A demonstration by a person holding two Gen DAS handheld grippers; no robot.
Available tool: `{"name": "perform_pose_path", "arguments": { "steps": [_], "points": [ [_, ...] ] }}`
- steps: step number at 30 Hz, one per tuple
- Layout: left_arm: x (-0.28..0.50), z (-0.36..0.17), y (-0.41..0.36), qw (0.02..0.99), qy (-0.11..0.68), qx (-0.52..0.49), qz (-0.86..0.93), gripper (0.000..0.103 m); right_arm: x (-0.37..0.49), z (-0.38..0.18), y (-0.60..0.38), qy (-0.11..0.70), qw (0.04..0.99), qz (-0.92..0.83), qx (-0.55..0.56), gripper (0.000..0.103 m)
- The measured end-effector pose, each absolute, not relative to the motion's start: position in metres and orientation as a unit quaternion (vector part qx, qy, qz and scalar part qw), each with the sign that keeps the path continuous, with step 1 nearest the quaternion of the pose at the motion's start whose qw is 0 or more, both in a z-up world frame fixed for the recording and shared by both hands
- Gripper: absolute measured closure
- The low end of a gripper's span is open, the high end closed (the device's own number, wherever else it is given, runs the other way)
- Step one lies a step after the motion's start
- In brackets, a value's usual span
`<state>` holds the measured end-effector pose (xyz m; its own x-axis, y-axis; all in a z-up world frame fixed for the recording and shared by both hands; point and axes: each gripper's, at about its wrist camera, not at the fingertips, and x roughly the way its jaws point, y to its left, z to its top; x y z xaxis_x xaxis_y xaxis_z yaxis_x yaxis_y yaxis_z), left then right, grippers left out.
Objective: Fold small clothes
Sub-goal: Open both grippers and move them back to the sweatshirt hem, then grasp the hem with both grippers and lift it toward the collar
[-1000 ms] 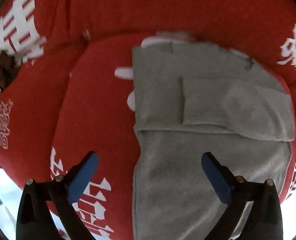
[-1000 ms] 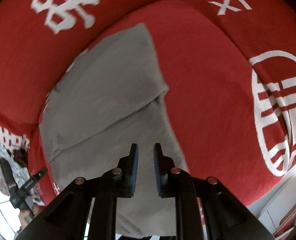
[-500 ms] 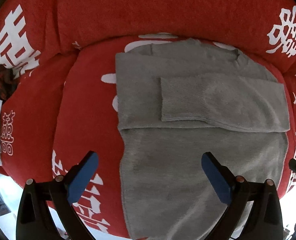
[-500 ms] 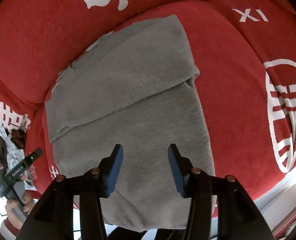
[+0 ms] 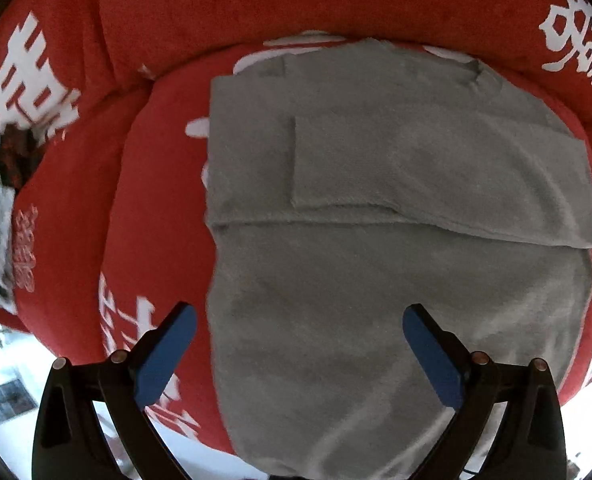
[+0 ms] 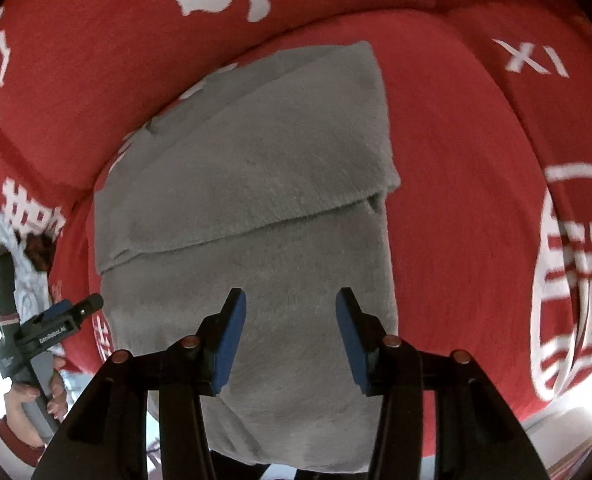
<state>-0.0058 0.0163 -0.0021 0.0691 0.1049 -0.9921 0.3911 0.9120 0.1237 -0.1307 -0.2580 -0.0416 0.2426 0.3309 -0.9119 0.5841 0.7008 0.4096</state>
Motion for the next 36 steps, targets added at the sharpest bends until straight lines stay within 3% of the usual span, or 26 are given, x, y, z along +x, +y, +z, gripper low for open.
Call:
{"name": "perform_pose_path", "arguments": {
  "steps": [18, 27, 36],
  "points": [
    [-0.063, -0.013, 0.034, 0.697, 0.691, 0.157, -0.114, 0.0, -0.163, -0.058, -0.253, 0.615, 0.677, -0.054, 0.401, 0.052],
    [-0.118, -0.024, 0.1, 0.684, 0.698, 0.126, -0.171, 0.0, -0.214, -0.065, -0.208, 0.62, 0.673, -0.039, 0.401, 0.052],
    [-0.175, -0.071, 0.173, 0.622, 0.757, 0.033, -0.197, 0.0, -0.301, -0.101, -0.163, 0.676, 0.62, -0.011, 0.399, 0.052]
  ]
}}
